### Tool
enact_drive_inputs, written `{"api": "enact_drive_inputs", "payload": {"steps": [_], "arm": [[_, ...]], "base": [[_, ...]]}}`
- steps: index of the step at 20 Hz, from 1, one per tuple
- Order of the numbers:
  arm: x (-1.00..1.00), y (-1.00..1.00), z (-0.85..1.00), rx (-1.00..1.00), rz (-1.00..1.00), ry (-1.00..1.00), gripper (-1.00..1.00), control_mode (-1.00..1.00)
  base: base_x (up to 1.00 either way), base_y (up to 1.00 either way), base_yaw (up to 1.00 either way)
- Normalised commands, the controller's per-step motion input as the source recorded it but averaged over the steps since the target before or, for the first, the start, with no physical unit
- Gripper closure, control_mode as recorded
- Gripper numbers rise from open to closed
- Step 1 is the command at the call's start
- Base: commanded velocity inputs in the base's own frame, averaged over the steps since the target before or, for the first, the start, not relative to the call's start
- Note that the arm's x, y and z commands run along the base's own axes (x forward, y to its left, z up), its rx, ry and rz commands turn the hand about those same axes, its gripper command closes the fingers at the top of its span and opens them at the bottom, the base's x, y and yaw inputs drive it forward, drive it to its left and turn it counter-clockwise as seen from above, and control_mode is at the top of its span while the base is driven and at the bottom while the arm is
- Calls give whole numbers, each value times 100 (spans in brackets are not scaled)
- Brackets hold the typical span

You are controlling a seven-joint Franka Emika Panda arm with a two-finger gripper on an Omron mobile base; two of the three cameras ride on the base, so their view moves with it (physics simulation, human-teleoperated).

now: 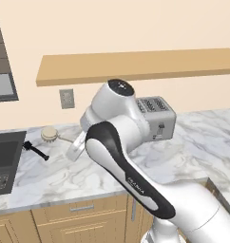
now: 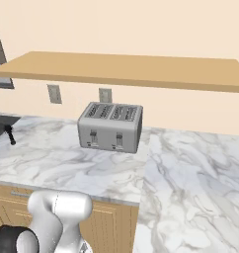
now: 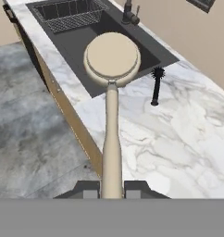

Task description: Locate and retrieve the dish brush and dish brush from the cabinet. Place them next to the sink.

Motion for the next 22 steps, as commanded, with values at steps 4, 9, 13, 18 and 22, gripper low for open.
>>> {"api": "enact_drive_inputs", "payload": {"steps": [4, 9, 13, 18, 22], "arm": [[22, 12, -32, -1, 5, -1, 100, -100], [30, 9, -36, -6, 1, 0, 100, -100], [27, 19, -36, -11, -2, 0, 100, -100], [40, 15, -24, -10, -8, 0, 100, -100], [34, 15, -18, -6, -10, 0, 100, -100]], "base": [[0, 0, 0], [0, 0, 0], [0, 0, 0], [0, 0, 0], [0, 0, 0]]}}
